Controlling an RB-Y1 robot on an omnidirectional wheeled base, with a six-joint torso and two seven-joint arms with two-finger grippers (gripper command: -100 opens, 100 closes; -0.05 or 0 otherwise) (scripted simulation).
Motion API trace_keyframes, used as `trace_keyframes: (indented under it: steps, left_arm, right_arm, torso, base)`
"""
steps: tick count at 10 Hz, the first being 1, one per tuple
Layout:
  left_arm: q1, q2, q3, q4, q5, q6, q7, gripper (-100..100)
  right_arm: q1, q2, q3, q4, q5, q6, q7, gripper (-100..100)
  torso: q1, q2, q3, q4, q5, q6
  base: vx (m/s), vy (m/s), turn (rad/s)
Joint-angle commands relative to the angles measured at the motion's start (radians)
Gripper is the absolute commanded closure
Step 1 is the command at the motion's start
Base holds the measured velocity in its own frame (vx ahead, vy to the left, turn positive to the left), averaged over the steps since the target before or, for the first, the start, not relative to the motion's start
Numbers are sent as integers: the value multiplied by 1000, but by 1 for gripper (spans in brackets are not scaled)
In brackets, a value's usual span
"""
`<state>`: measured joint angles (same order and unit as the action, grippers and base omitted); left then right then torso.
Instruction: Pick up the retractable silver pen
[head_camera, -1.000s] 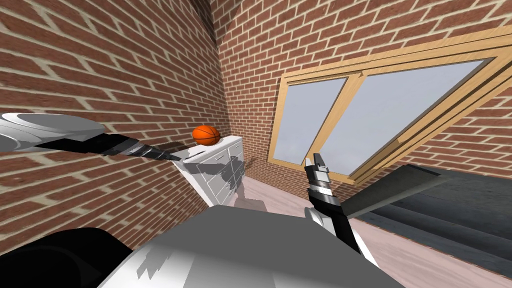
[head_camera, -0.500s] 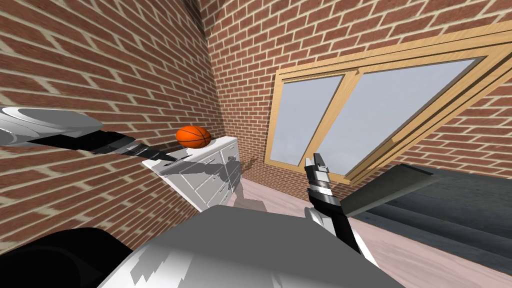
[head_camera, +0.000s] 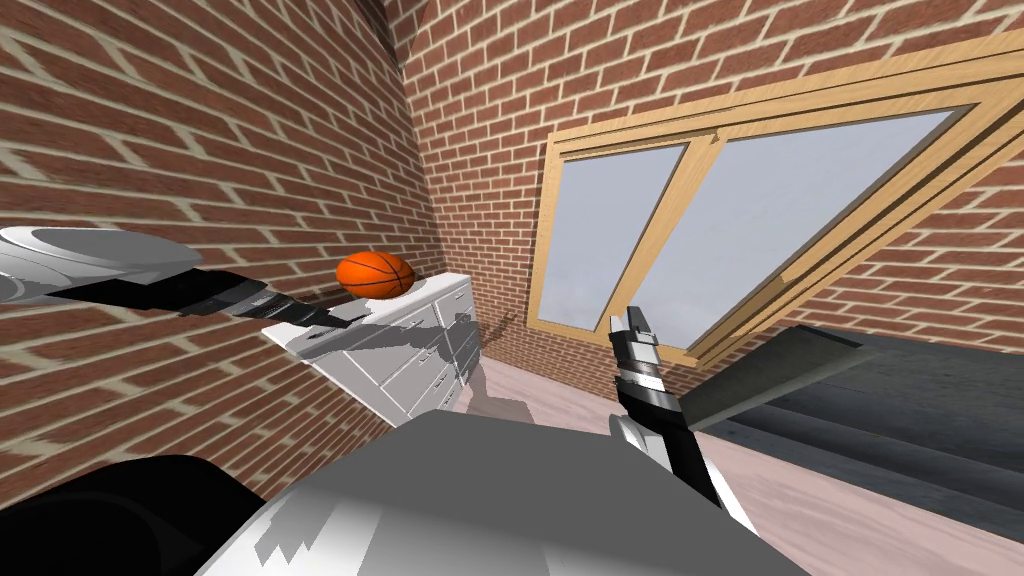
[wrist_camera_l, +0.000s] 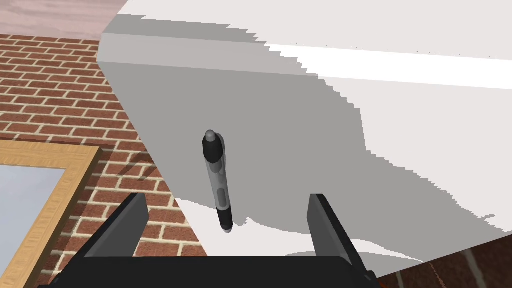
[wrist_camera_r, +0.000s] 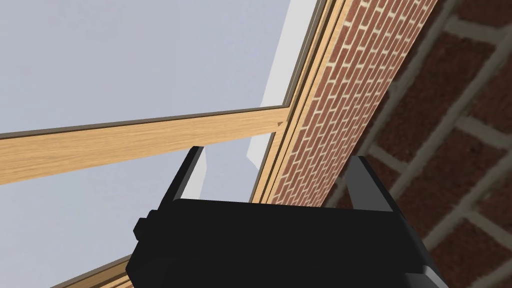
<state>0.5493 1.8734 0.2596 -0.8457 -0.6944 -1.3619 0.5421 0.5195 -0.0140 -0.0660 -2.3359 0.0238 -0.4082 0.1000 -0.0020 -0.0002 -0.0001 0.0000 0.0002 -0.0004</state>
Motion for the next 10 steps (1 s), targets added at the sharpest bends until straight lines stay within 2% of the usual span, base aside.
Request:
trace_keyframes:
  steps: [1,2,3,7,8,9,10]
  left_arm:
    - [7,12,-28,8,50,8,-18,-100]
    - [5,12,-26,7,38,8,-16,-100]
    - [5,13,-29,8,43,9,-19,100]
    - [5,13,-28,8,42,9,-18,100]
    - [5,13,-28,8,42,9,-18,0]
    - [4,44,-11,9,55,-14,2,100]
    - [4,31,-19,5,48,0,-7,100]
  right_arm:
    - [0,0,0,0,0,0,0,0]
    - [0,0,0,0,0,0,0,0]
    - [0,0,0,0,0,0,0,0]
    - [0,0,0,0,0,0,0,0]
    - [0,0,0,0,0,0,0,0]
    - [0,0,0,0,0,0,0,0]
    - [0,0,0,0,0,0,0,0]
  torso:
    - [0,0,0,0,0,0]
    - [1,1,0,0,0,0]
    - [1,1,1,0,0,0]
    - [2,1,1,0,1,0]
    - [3,1,1,0,1,0]
    - [3,1,1,0,1,0]
    - [3,3,2,1,1,-1]
  base:
    - [8,-2,10]
    - [0,0,0]
    - [0,0,0]
    - [0,0,0]
    - [0,0,0]
    - [-38,24,105]
    - [-22,16,21]
